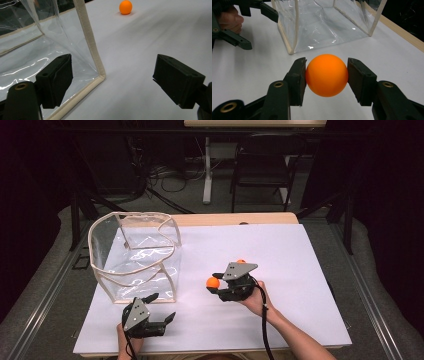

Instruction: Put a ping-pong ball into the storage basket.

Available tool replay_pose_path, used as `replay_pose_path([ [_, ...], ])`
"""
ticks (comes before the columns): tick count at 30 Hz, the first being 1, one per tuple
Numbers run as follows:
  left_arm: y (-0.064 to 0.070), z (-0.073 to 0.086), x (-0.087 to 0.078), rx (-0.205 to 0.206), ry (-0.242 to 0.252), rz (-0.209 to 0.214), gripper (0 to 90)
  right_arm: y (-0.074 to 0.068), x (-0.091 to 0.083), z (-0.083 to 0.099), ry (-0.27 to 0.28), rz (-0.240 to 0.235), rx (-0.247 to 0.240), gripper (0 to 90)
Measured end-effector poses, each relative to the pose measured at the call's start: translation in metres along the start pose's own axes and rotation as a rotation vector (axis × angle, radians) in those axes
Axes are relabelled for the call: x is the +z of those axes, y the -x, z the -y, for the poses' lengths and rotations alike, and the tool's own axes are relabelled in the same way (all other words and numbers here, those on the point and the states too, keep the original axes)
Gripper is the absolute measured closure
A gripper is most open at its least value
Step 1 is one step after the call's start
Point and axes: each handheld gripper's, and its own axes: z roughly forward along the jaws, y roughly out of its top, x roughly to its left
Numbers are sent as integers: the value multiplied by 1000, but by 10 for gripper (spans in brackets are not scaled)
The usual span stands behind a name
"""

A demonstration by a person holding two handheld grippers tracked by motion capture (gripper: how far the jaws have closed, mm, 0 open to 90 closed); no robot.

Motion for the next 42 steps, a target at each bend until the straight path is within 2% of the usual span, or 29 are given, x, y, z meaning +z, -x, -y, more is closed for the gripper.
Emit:
replay_pose_path([
  [19, 1, 0, 0, 4, 2, 2, 159, -2, -7, -7, 30, 4, -4, 505],
  [42, 0, 0, 0, -2, 5, 4, 159, -5, -9, -14, 34, 15, -4, 505],
])
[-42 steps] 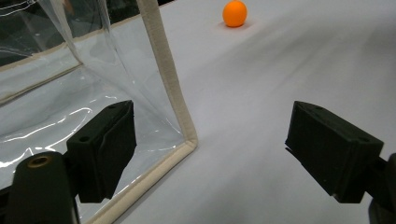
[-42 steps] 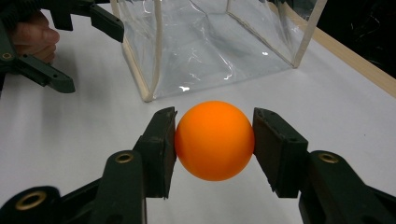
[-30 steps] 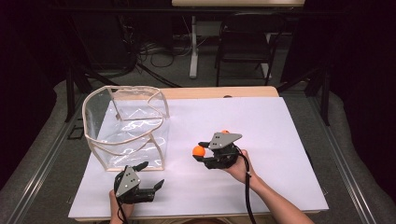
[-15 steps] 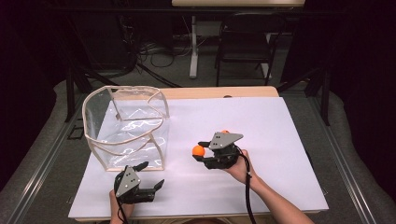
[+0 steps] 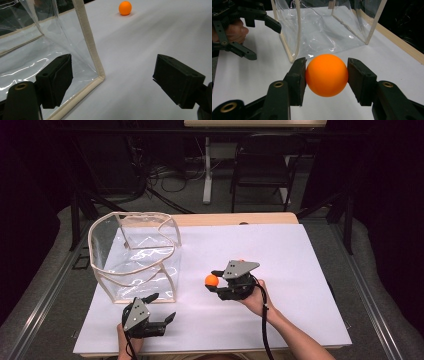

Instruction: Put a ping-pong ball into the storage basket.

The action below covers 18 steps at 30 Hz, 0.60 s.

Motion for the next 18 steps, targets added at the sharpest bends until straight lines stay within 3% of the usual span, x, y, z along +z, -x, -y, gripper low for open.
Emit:
replay_pose_path([
  [18, -1, 1, 0, -1, -5, -12, 159, 4, 6, -15, 9, 0, -14, 506],
])
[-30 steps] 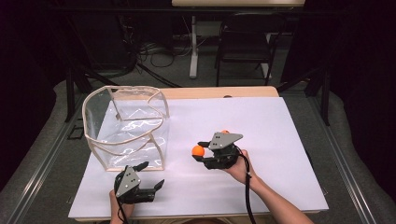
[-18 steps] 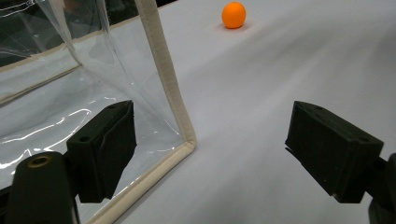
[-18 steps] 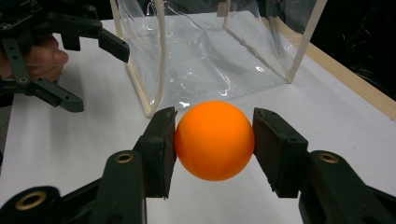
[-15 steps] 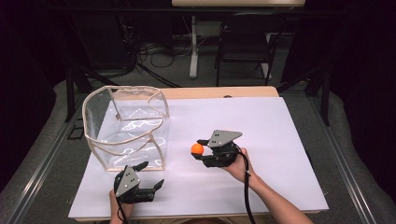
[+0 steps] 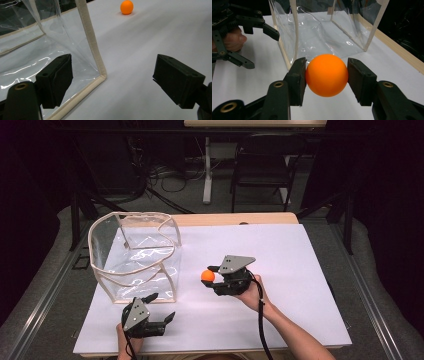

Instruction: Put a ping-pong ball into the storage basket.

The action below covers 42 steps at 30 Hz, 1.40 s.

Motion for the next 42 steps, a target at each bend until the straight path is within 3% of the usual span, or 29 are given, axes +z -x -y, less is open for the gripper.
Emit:
replay_pose_path([
  [42, 0, 0, -1, 5, 3, 0, 159, 16, 7, -40, 27, 15, -30, 506],
])
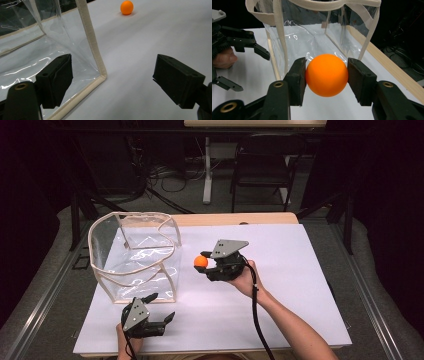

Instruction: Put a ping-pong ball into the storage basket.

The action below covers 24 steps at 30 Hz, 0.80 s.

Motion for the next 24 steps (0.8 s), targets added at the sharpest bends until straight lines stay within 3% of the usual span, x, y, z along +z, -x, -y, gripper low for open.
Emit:
replay_pose_path([
  [24, 0, 0, 0, -1, 3, 0, 159, 6, 5, -18, -6, 12, -24, 506],
])
